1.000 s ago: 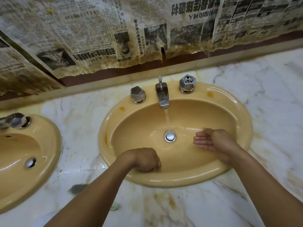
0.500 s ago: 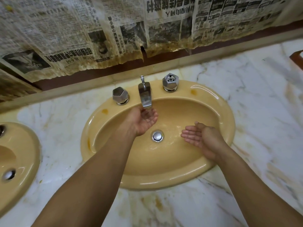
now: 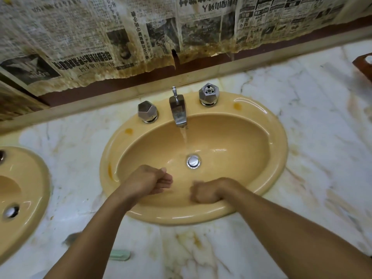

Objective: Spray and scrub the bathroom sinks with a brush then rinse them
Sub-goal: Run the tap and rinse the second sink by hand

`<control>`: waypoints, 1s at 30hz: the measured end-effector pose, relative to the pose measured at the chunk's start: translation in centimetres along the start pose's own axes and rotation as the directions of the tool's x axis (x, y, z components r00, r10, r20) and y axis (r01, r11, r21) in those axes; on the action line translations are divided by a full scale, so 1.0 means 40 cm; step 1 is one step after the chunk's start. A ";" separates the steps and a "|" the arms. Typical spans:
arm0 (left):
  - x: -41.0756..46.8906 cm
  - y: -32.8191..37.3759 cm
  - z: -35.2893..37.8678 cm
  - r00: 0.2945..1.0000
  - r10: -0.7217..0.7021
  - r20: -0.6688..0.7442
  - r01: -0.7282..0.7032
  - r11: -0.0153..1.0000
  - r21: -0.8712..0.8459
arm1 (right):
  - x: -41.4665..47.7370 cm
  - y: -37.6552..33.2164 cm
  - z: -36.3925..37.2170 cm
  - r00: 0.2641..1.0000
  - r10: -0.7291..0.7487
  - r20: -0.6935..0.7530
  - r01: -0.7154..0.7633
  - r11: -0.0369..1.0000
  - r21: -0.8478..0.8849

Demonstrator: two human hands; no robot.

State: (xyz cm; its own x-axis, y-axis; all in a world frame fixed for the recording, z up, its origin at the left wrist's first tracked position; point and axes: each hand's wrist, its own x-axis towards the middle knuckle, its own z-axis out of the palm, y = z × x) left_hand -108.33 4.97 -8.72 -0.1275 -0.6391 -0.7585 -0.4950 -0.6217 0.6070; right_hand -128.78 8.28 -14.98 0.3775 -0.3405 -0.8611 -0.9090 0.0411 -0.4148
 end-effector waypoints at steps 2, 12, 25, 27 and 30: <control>0.011 -0.055 -0.037 0.997 0.021 -0.080 -0.018 0.999 0.027 | -0.001 -0.075 0.025 0.996 -0.080 0.050 0.081 0.997 -0.005; 0.010 -0.128 -0.090 0.994 0.058 -0.095 -0.094 0.896 -0.435 | -0.040 0.106 -0.027 0.946 0.322 -0.046 -0.324 0.945 -0.050; 0.034 -0.122 -0.077 0.994 0.005 -0.107 -0.047 0.921 -0.386 | -0.073 0.147 -0.038 0.942 0.329 -0.062 -0.333 0.940 -0.072; 0.034 -0.119 -0.073 0.994 0.003 -0.114 -0.048 0.920 -0.389 | -0.094 0.207 -0.073 0.901 0.377 -0.213 -0.421 0.879 -0.225; 0.045 -0.115 -0.054 0.994 0.001 -0.112 -0.043 0.924 -0.379 | -0.082 0.204 -0.074 0.920 0.339 -0.196 -0.389 0.852 -0.351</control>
State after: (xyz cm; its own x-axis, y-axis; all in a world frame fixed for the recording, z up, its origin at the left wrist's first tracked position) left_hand -104.42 5.72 -12.36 -0.0310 -0.6862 -0.7267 -0.1261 -0.7186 0.6839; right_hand -137.96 6.95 -14.66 0.0047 -0.4834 -0.8754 -0.9832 -0.1620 0.0842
